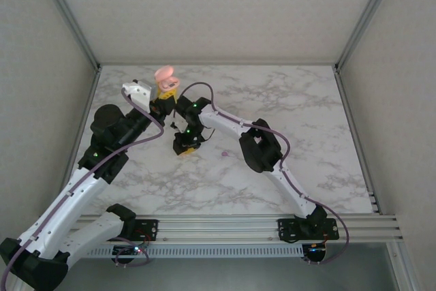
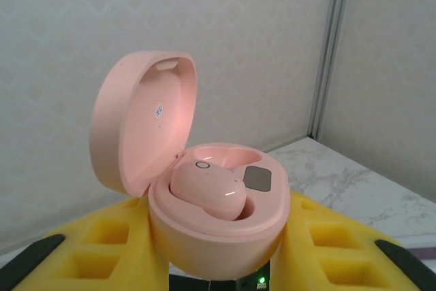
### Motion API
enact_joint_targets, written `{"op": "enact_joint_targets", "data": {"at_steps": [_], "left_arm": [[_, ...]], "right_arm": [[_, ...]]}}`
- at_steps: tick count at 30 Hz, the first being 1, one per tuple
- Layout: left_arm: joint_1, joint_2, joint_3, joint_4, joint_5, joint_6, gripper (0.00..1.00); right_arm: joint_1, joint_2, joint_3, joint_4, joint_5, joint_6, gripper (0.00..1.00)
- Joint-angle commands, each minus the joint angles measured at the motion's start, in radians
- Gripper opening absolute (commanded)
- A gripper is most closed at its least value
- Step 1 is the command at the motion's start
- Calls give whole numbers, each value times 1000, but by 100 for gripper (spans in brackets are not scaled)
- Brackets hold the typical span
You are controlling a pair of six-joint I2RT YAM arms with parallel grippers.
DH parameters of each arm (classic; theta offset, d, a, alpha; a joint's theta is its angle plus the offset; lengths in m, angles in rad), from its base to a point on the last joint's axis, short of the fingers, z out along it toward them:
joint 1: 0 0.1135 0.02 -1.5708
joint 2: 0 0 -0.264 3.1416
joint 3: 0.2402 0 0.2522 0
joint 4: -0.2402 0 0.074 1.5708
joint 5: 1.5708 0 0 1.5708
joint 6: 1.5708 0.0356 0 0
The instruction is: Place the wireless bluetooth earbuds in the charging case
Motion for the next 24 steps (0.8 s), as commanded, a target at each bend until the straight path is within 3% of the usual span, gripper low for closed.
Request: {"op": "enact_joint_targets", "data": {"at_steps": [1, 11, 16, 24], "left_arm": [[7, -1, 24, 17, 20, -16, 19], [8, 9, 27, 22, 24, -22, 19], [7, 15, 28, 26, 27, -28, 19], [7, 20, 33, 19, 26, -27, 19]], "right_arm": [[28, 41, 52, -68, 37, -37, 36], [55, 49, 55, -57, 85, -14, 32], [64, 60, 87, -55, 118, 32, 25], [50, -11, 58, -45, 180, 94, 19]]}}
